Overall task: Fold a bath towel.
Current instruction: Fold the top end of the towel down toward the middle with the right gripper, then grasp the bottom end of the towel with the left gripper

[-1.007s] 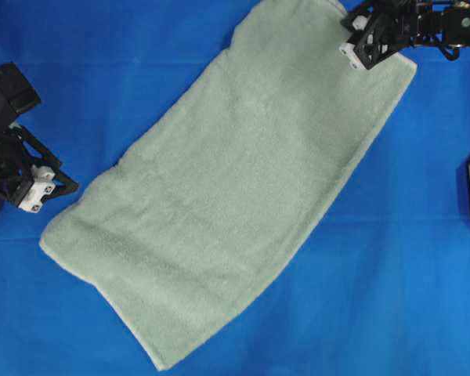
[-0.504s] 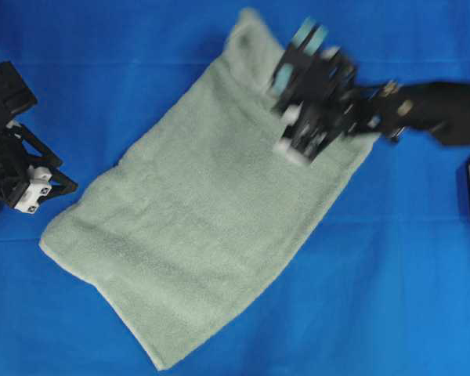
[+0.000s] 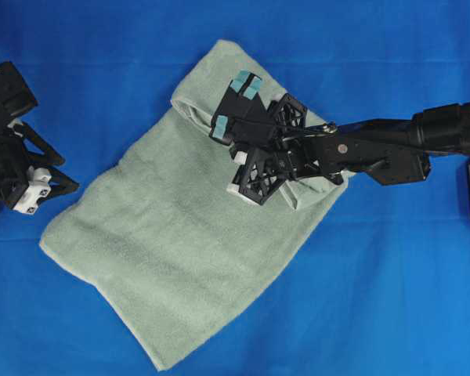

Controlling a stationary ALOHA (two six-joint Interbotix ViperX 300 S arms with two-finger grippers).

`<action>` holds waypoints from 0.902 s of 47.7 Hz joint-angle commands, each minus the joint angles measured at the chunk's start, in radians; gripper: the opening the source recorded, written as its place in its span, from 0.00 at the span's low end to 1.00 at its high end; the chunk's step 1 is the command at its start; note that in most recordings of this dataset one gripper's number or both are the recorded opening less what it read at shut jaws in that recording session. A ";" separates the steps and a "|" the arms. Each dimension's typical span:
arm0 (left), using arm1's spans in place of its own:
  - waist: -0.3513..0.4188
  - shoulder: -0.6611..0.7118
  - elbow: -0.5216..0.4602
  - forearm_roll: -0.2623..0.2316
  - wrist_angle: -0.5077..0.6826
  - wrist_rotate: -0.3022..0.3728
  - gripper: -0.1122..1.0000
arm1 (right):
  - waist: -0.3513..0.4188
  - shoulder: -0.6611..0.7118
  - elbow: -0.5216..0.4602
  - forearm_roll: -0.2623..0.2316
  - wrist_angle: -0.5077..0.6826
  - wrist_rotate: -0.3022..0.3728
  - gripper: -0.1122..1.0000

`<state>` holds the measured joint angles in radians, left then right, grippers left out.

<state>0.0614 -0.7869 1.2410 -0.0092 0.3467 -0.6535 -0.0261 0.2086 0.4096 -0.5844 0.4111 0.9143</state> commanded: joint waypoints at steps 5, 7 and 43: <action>0.002 0.003 -0.011 0.002 -0.006 0.005 0.76 | 0.020 0.003 -0.018 0.032 -0.040 -0.003 0.21; 0.002 0.002 -0.011 0.002 -0.006 0.006 0.76 | 0.020 0.011 -0.015 0.038 -0.043 -0.003 0.21; -0.101 -0.155 -0.038 0.002 -0.103 0.365 0.76 | 0.163 -0.216 -0.064 0.002 0.225 -0.005 0.69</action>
<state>0.0123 -0.9143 1.2303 -0.0107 0.2715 -0.3559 0.1166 0.0706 0.3636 -0.5630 0.6105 0.9081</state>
